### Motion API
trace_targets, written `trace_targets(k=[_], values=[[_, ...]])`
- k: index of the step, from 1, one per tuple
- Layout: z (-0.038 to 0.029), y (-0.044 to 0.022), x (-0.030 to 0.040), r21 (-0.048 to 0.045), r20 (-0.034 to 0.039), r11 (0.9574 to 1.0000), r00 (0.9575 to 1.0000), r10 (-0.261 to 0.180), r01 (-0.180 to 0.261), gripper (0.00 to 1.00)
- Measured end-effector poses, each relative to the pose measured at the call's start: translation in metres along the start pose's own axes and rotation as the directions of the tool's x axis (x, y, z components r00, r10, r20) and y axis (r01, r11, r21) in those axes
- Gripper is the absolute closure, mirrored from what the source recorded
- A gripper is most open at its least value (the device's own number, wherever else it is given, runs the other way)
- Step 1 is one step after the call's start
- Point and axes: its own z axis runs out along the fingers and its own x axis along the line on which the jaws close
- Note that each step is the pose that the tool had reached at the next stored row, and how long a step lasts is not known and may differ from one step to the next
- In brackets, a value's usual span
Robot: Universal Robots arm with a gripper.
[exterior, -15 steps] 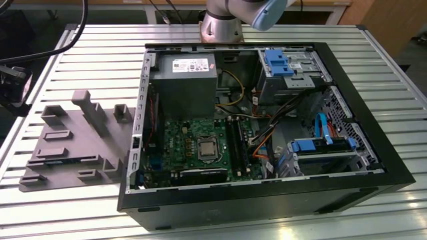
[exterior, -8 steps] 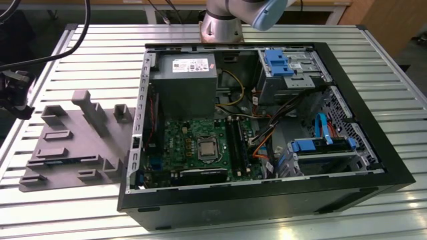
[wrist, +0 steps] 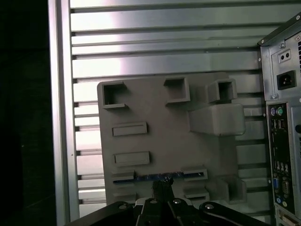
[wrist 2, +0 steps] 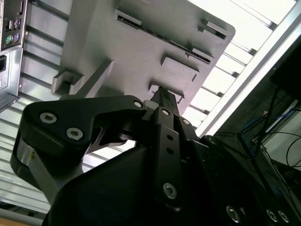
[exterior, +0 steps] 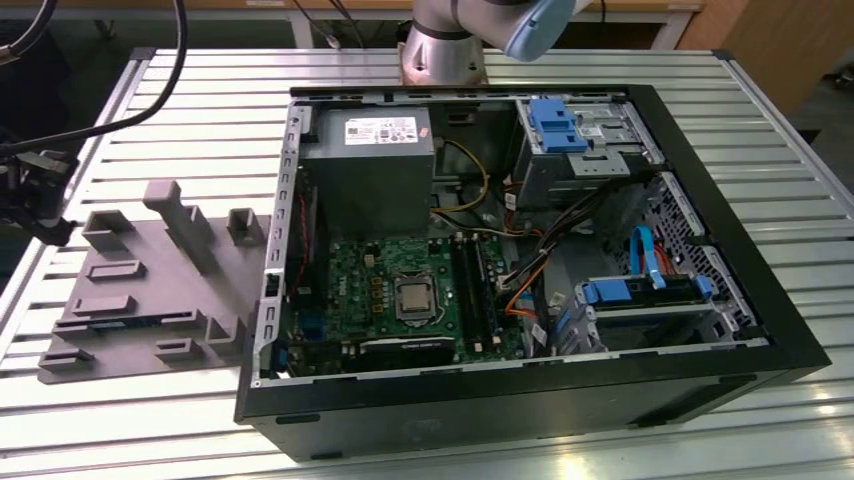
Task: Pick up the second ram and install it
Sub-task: 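Reach for the second ram, then pick up the second ram and move it above second insertion slot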
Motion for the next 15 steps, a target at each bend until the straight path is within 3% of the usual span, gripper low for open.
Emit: trace_targets(k=[15], values=[[0.0021, -0.0005, -0.0002, 0.0001, -0.0004, 1.0, 1.0, 0.0, 0.0, 0.89]])
